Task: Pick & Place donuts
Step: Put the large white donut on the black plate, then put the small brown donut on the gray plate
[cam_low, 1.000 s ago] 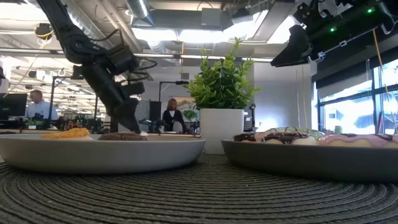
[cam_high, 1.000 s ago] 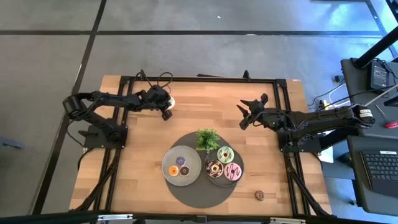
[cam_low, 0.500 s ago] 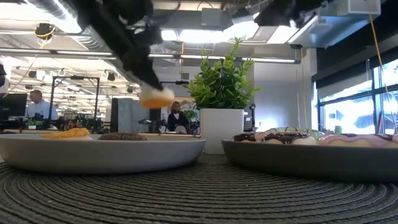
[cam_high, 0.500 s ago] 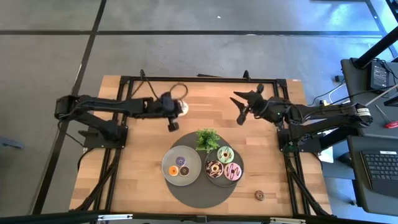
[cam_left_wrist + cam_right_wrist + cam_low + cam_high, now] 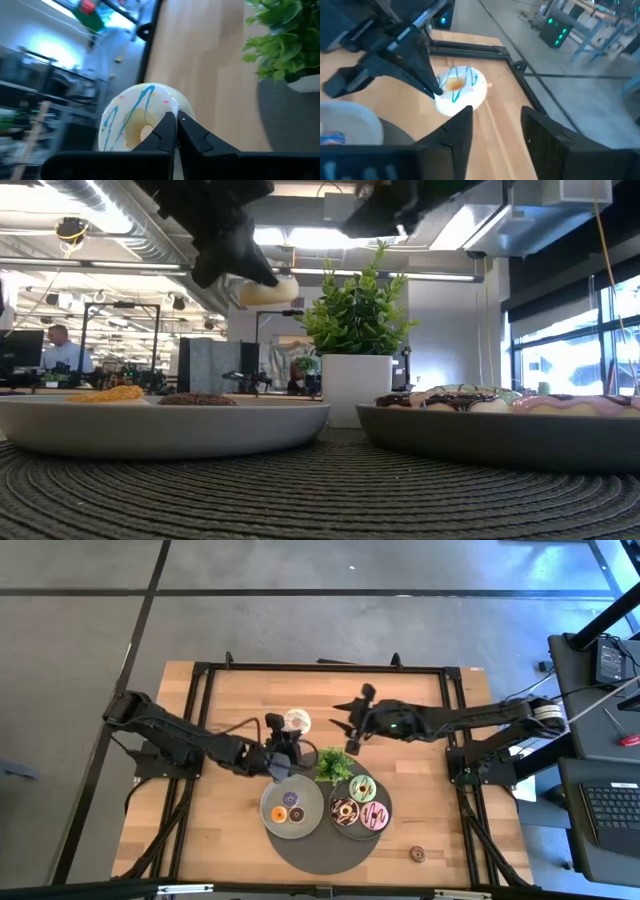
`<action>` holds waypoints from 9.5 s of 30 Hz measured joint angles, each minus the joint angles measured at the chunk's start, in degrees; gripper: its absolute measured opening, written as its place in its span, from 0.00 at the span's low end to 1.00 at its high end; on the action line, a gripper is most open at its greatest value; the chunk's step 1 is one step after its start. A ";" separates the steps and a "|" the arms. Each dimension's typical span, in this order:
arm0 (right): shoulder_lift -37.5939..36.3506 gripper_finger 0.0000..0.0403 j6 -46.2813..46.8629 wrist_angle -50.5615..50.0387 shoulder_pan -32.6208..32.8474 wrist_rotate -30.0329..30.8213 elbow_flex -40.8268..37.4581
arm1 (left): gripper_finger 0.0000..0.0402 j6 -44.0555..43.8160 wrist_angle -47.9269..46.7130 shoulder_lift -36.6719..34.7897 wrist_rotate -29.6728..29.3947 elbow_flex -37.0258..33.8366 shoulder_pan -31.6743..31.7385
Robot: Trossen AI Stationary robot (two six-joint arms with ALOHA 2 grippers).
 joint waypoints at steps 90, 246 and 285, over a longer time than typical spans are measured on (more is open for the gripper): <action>2.31 0.07 19.18 -47.43 20.50 -5.36 21.84 | 0.40 -22.05 -8.28 -18.21 -2.20 -3.56 -7.88; -15.76 0.62 45.38 -25.48 39.93 -20.58 -21.49 | 0.38 -25.01 -6.69 -18.04 11.18 -5.53 -7.43; 5.82 0.62 72.27 -23.70 51.76 -24.00 -17.00 | 0.37 -26.18 -6.76 -18.04 9.30 -5.53 -7.42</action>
